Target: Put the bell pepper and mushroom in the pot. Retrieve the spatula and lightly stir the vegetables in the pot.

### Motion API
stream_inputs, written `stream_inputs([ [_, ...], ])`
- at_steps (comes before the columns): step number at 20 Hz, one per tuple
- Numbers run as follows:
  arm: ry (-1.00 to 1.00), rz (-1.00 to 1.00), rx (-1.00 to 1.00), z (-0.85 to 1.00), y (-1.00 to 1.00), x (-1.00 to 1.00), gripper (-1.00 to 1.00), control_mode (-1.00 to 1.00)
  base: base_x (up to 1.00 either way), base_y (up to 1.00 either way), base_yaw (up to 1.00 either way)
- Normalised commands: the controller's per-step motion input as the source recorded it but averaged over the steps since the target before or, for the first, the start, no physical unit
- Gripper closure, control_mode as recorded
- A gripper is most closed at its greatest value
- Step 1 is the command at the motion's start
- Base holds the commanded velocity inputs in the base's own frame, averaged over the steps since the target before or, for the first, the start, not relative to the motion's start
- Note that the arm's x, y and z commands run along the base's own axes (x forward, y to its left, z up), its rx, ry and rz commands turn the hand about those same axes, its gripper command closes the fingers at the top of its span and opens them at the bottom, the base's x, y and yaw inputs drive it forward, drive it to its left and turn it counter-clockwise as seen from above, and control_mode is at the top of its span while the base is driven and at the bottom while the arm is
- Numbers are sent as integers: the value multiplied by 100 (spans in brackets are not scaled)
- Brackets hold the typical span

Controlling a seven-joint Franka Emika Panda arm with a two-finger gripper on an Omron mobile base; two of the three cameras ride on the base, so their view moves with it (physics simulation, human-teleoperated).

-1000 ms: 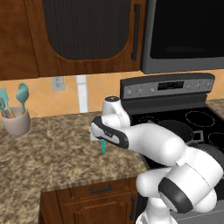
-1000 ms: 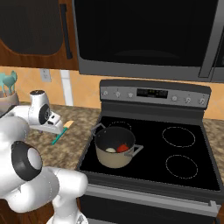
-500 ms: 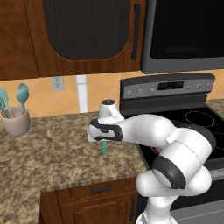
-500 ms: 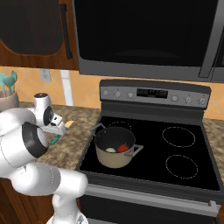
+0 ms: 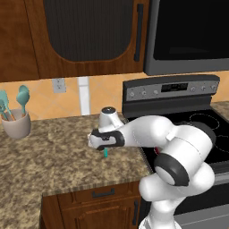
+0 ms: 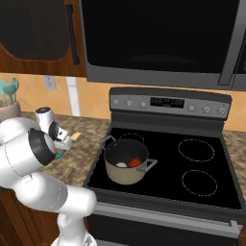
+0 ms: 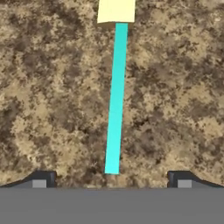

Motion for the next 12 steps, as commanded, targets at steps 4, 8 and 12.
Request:
stream_inputs([
  [4,-4,0,0,-16,0,4,-100,-100,0,0,0],
  [8,1,0,0,-11,0,14,-100,-100,0,0,0],
  [12,1,0,0,-14,1,12,-100,-100,0,0,0],
])
